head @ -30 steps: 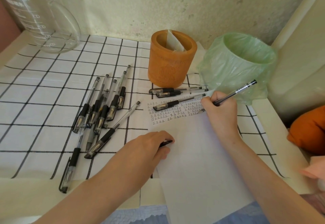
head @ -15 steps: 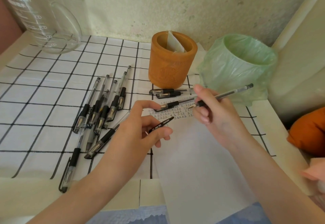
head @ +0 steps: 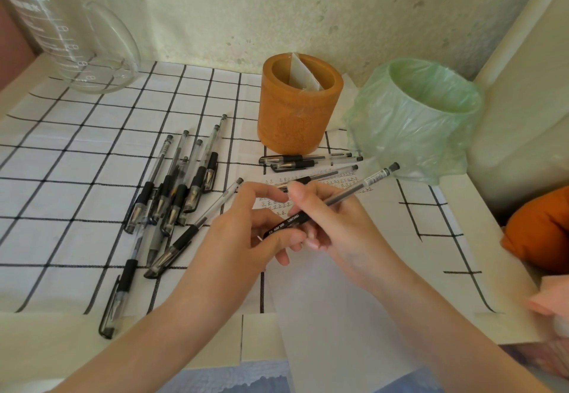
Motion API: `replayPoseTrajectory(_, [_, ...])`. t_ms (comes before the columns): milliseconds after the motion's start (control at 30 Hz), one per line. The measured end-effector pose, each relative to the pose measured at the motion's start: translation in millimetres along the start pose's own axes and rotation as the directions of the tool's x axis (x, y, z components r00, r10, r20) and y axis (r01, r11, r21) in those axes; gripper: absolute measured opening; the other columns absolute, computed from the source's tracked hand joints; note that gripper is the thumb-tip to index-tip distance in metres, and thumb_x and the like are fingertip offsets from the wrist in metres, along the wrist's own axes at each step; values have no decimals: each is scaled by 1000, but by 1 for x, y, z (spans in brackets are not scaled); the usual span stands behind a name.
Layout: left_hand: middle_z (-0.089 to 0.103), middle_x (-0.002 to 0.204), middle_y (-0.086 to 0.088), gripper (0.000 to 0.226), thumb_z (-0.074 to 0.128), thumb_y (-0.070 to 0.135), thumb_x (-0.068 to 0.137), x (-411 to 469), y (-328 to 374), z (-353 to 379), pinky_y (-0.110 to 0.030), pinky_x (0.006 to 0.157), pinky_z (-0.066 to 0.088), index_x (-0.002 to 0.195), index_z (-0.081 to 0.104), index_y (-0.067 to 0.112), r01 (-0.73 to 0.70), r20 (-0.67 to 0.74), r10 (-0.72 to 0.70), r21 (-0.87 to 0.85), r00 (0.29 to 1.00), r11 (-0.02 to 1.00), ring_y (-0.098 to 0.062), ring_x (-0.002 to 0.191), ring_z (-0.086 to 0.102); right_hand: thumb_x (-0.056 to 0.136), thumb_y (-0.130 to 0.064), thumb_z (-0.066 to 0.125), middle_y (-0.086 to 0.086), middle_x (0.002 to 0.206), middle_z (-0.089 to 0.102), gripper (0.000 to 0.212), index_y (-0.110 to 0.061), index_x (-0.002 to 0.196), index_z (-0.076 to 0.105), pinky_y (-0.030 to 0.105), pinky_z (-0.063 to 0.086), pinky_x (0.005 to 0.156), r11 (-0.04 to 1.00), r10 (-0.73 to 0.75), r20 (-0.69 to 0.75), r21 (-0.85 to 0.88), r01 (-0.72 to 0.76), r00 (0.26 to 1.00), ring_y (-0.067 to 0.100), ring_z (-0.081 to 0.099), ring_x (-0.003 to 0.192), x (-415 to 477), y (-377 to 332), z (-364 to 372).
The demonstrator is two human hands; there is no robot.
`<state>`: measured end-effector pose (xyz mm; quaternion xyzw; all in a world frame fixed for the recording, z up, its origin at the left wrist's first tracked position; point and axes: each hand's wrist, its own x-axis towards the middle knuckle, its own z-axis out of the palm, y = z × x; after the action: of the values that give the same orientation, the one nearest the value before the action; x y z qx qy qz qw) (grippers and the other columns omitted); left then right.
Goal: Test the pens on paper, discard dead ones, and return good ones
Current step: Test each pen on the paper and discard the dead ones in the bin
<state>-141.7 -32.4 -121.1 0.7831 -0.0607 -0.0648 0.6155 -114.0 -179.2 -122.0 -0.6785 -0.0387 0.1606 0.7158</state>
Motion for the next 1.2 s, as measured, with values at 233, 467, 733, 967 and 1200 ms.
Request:
replayPoseTrajectory(233, [52,49,3,45,30,60,76,-3,-5,-7,-16,51,37,64,54,24,4,-42,10,323,999,947,-6,51,49,92,-29,49,7,60,62,27,-5,94,61,21,39,43,991,-46,72,132,36,996,17,56,51,1,1,-6])
replayPoseTrajectory(467, [51,61,-1,35,27,45,91,-6,-1,-7,-26,58,35,70,48,25,-19,-39,36,377,999,926,-13,60,46,81,-30,58,0,57,56,28,-3,88,60,17,34,44,996,-39,-17,79,41,999,12,47,48,3,-1,-16])
replayPoseTrajectory(733, [53,62,0,35,19,48,87,-5,2,-10,-27,60,37,66,38,28,-51,-8,63,487,998,872,-17,59,51,80,-32,64,1,59,58,27,-7,86,62,17,35,45,997,-15,37,77,13,999,12,48,50,3,-1,-15])
replayPoseTrajectory(967, [52,57,5,56,15,67,74,2,15,-14,-28,58,42,76,54,27,-58,-49,101,547,994,835,-10,59,52,86,-28,55,6,62,61,27,-5,76,64,19,41,48,960,70,-24,273,-61,997,14,54,54,10,0,-3])
replayPoseTrajectory(1200, [57,71,6,32,40,43,88,2,-5,-37,-23,38,38,92,59,17,-16,-120,225,851,967,525,-14,45,53,97,-27,47,21,94,73,36,5,102,61,26,58,65,908,245,-77,367,-201,966,27,72,85,21,-9,-26])
